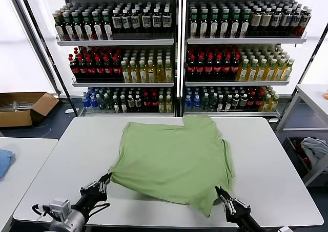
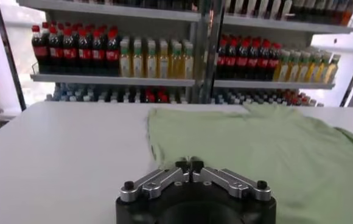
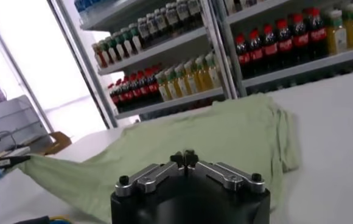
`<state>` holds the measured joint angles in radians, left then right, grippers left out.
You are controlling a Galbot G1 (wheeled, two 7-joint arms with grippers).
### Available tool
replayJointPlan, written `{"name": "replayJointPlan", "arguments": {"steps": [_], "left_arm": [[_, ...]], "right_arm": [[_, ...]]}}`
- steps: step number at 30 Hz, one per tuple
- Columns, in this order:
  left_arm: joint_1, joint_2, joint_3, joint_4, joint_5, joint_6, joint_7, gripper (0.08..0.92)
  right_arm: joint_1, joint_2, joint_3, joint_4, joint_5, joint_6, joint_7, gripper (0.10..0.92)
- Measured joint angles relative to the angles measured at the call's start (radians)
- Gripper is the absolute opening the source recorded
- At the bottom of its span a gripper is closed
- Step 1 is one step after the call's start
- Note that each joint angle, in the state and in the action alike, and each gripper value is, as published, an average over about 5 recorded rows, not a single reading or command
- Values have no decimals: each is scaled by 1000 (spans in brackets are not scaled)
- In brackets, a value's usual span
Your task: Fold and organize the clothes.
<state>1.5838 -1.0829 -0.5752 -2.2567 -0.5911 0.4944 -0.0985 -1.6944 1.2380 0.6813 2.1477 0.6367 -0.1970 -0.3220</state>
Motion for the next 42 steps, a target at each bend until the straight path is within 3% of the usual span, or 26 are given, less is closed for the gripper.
{"name": "replayJointPlan", "arguments": {"steps": [8, 20, 26, 33, 42], "left_arm": [[-159, 36, 52, 110, -83, -1, -14, 85], [-411, 20, 148, 333, -160, 6, -35, 85], [-497, 14, 187, 441, -171, 33, -38, 144], [-519, 31, 184, 482, -169, 45, -38, 343], [-457, 51, 170, 458, -153, 57, -35, 603]], "right_arm": [[169, -34, -35, -104, 36, -5, 47, 107], [412, -84, -143, -312, 51, -22, 111, 123], [482, -103, -192, -372, 39, -49, 135, 276], [474, -133, -190, -357, 13, -85, 164, 475], [352, -142, -142, -276, -73, -132, 201, 735]]}}
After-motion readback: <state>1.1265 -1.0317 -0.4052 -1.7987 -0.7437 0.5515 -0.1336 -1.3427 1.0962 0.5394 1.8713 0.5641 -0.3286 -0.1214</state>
